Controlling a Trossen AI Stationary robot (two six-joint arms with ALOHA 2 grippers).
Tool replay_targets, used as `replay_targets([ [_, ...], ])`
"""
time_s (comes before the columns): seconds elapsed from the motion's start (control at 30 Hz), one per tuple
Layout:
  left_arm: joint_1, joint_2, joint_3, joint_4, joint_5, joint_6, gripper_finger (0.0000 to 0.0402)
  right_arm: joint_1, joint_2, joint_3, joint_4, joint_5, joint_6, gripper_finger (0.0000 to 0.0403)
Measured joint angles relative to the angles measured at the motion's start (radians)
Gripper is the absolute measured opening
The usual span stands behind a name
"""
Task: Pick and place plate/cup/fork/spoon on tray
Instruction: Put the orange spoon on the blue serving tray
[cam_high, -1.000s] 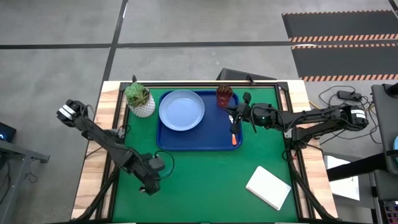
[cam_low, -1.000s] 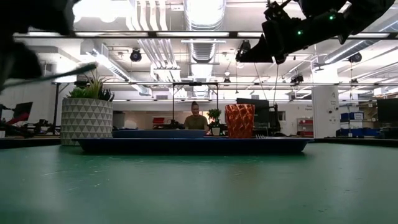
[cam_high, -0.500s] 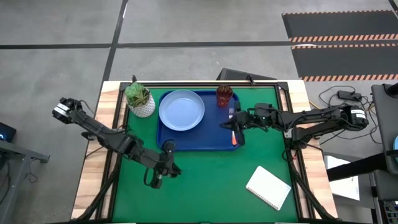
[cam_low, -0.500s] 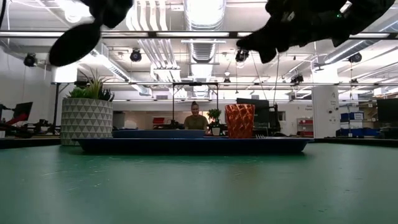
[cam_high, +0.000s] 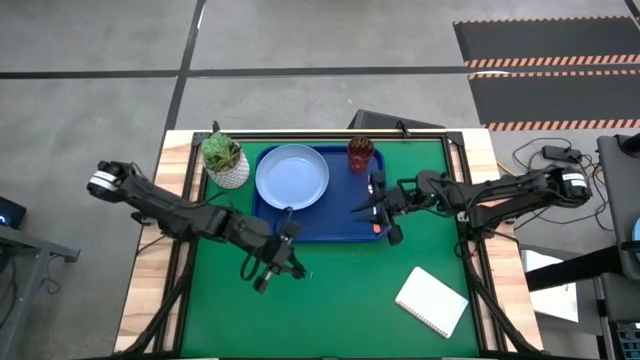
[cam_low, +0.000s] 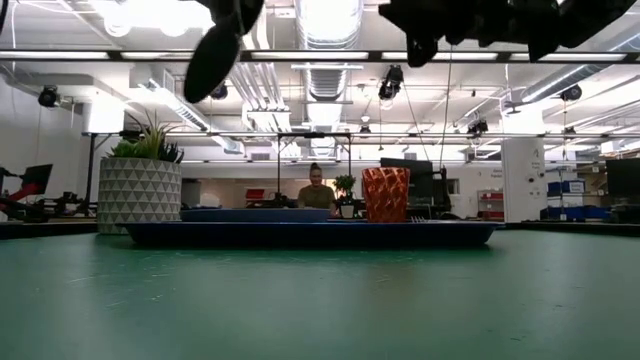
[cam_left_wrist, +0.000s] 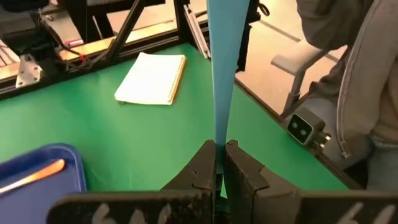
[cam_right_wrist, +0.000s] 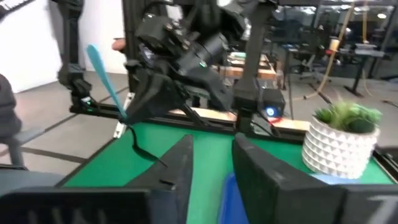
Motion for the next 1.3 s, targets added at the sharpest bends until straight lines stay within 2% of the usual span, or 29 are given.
replay_targets([
  [0.3,0.092,0.041,0.000,0.110,0.110,0.048,0.0001,0.054,0.190,0.118,0.055,-0.013,-0.062,0.0153],
  [0.57,0.145,0.043,-0.009,0.103,0.112,0.049,0.0001,0.053,0.370,0.290,0.050,-0.256,-0.070,0.0171],
  [0.7,0.149,0.043,-0.018,0.103,0.113,0.047,0.0001,0.053,0.424,0.372,0.005,-0.343,-0.094,0.0171],
  [0.87,0.149,0.043,-0.018,0.103,0.113,0.047,0.0001,0.053,0.461,0.462,-0.103,-0.376,-0.150,0.0169],
  [1.03,0.161,0.043,-0.019,0.102,0.113,0.047,0.0001,0.053,0.503,0.530,-0.134,-0.500,-0.170,0.0166],
  [1.17,0.173,0.043,-0.019,0.105,0.113,0.045,0.0001,0.052,0.535,0.568,-0.132,-0.593,-0.177,0.0154],
  [1.3,0.178,0.043,-0.021,0.107,0.111,0.041,0.0001,0.051,0.555,0.584,-0.137,-0.620,-0.195,0.0128],
])
